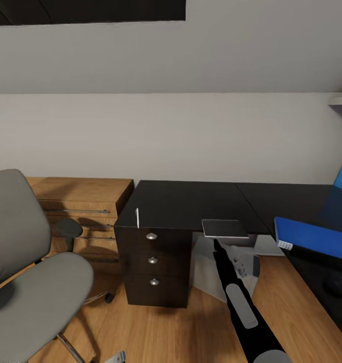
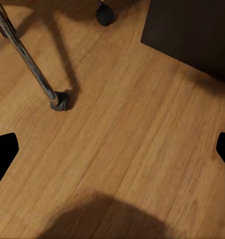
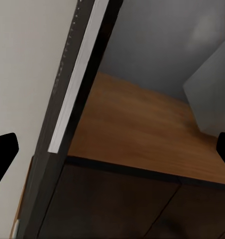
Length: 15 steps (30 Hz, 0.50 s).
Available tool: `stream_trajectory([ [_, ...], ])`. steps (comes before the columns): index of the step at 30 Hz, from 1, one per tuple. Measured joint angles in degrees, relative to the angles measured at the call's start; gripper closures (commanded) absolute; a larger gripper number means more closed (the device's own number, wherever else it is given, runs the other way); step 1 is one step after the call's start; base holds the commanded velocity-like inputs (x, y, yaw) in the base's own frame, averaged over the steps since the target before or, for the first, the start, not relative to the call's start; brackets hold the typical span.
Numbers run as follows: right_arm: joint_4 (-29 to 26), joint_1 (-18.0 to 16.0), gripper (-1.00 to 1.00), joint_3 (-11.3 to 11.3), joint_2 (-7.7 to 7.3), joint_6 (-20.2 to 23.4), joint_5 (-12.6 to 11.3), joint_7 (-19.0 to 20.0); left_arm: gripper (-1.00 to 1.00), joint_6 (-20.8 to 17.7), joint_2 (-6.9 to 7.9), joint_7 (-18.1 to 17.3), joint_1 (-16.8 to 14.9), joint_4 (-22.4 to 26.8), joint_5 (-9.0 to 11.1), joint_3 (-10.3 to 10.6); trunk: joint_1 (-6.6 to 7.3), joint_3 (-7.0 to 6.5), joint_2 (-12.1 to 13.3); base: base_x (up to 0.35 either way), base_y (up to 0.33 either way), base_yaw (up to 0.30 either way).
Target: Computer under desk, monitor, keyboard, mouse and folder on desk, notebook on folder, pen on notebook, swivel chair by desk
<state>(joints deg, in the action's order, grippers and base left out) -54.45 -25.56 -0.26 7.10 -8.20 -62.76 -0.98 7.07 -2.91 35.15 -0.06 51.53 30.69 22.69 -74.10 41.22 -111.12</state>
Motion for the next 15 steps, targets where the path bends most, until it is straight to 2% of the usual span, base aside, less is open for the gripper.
stream_trajectory([
  [9,0.26,0.00,-1.00,0.00,0.00,-0.08,0.00,0.01,-1.00,0.00,0.29,-0.09,-0.01,0.00,0.01,-0.07,0.00,0.00,0.00,0.007,0.000,0.000],
  [15,0.27,0.00,-1.00,0.00,0.00,-0.09,0.00,0.02,-1.00,0.00,0.46,-0.10,-0.01,0.00,0.01,-0.01,0.03,0.00,0.00,0.189,0.000,0.000],
])
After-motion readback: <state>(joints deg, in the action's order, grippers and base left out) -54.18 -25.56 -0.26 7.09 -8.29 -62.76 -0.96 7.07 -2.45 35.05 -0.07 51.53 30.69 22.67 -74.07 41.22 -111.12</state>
